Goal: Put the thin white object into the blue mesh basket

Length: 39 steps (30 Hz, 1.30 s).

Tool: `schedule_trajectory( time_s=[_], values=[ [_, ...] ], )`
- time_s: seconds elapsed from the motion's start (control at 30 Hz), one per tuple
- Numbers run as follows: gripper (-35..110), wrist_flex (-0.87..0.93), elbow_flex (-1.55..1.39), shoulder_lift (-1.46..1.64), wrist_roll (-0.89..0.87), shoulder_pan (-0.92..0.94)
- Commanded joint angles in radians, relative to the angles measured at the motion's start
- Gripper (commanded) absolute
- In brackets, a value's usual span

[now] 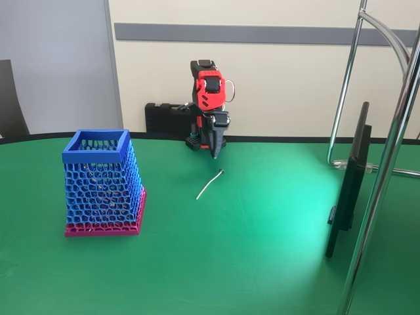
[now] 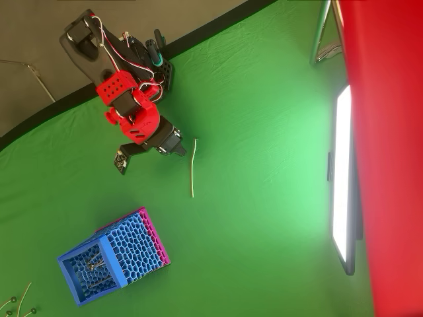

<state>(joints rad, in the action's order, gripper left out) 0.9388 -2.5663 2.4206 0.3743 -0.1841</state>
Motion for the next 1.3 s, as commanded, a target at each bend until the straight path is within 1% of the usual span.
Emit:
schedule_trajectory(
  time_s=[0.0, 0.4, 0.57, 0.8, 0.93, 1.1, 1.27],
  values=[
    [1, 0.026, 0.067, -0.064, 0.061, -0.014],
    [6, 0.143, 0.264, -0.331, 0.330, 0.057],
    [9, 0.153, 0.318, -0.442, 0.411, 0.072],
    [13, 0.155, 0.376, -0.557, 0.428, 0.048],
    [17, 0.155, 0.385, -0.604, 0.425, 0.031],
    [17, 0.155, 0.383, -0.647, 0.408, -0.005],
    [16, 0.155, 0.383, -0.689, 0.433, -0.018]
  ],
)
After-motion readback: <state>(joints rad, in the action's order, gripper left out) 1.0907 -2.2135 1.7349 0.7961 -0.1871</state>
